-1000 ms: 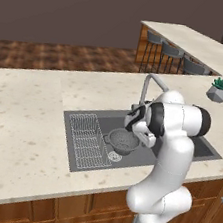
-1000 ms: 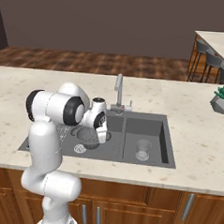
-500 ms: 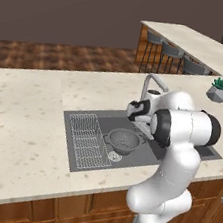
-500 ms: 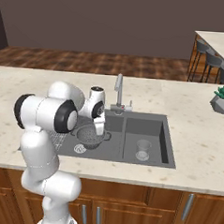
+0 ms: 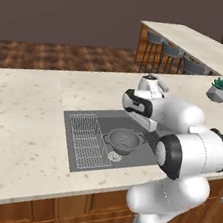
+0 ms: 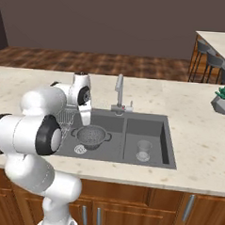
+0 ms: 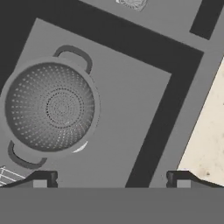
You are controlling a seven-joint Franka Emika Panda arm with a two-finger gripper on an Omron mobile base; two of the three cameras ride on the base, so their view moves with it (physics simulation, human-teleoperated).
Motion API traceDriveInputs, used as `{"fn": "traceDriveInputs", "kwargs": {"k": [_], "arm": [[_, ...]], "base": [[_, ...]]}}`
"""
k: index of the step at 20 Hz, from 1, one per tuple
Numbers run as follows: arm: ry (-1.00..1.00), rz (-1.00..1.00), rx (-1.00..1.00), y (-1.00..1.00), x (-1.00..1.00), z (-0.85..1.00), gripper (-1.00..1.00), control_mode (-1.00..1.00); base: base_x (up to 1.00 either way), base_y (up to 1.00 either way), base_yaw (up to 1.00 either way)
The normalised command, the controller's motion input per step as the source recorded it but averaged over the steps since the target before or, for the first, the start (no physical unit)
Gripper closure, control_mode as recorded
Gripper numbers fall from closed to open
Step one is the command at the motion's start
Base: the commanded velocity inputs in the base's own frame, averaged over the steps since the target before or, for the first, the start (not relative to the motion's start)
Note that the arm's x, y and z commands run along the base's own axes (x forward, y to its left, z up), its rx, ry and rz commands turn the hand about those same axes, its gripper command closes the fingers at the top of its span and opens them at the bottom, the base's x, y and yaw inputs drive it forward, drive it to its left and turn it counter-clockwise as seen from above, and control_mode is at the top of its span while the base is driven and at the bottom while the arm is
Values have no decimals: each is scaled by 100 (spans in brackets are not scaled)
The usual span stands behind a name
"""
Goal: Place the colander in the left basin and the glass cup in the right basin of the sink.
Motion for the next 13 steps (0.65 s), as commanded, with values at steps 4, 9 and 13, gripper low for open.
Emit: {"fn": "traceDriveInputs", "kwargs": {"k": [4, 9, 13], "arm": [[1, 8, -1, 32, -74, 57, -100, -100], [0, 10, -1, 26, -88, 64, -100, -100], [-15, 9, 3, 26, -92, 39, -100, -100]], "base": [[0, 0, 0], [0, 0, 0], [0, 0, 0]]}}
